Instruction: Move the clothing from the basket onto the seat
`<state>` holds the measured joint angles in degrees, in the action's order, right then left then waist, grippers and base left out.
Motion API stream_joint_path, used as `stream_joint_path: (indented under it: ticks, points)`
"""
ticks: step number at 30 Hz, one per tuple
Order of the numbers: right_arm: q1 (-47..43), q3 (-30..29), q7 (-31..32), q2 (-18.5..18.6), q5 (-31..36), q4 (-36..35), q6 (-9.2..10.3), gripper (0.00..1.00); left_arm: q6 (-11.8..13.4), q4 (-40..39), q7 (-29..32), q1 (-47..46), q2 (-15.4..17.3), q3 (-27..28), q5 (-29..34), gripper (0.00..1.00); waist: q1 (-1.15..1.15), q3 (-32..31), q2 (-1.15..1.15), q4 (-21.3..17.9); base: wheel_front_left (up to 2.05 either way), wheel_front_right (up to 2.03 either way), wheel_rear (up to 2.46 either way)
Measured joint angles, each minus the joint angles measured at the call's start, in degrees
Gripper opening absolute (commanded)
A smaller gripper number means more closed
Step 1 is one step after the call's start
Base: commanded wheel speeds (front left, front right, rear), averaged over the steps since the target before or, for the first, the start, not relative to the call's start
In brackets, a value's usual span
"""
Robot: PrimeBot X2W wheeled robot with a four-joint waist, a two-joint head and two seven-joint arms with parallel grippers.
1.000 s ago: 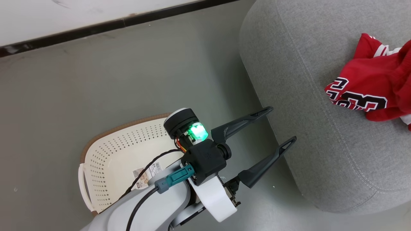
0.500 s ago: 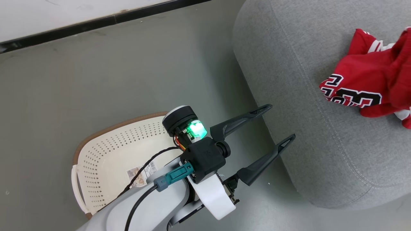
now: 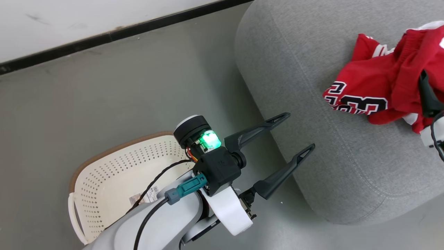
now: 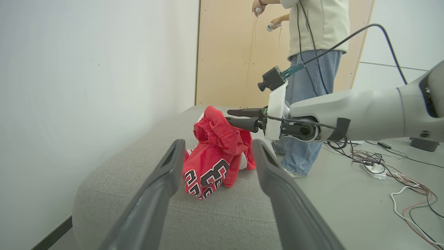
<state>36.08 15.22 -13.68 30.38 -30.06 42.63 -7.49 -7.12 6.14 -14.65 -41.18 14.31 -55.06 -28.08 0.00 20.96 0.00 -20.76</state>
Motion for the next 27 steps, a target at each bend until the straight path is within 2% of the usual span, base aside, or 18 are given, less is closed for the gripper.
stream_joint_path:
  ticks: [5,13,22,27]
  points:
    - [-2.81,1.18,-0.01,2.03,-0.67,-3.15,0.00,1.00,0.00,0.13,0.00,0.79,0.20,0.44,-0.01,1.00,0.00,-1.17,0.00,-1.21,0.00,0.00,0.00]
    - [-5.31,-0.35,-0.21,6.19,-2.93,-8.10,0.00,1.00,-0.01,0.19,0.00,2.65,0.33,2.68,-0.44,1.00,0.00,-3.40,0.00,-2.92,0.00,0.00,0.00]
    - [-5.56,0.85,-0.48,6.14,-3.64,-12.94,0.00,1.00,0.05,0.33,0.00,5.86,0.49,7.04,-0.45,1.00,0.00,-6.14,0.00,-3.27,0.00,0.00,0.00]
    - [-5.43,1.88,-0.53,4.83,-3.61,-14.85,0.00,1.00,0.70,0.52,0.00,8.20,0.80,9.42,-0.38,1.00,0.00,-7.49,0.00,-2.34,0.00,0.00,0.00]
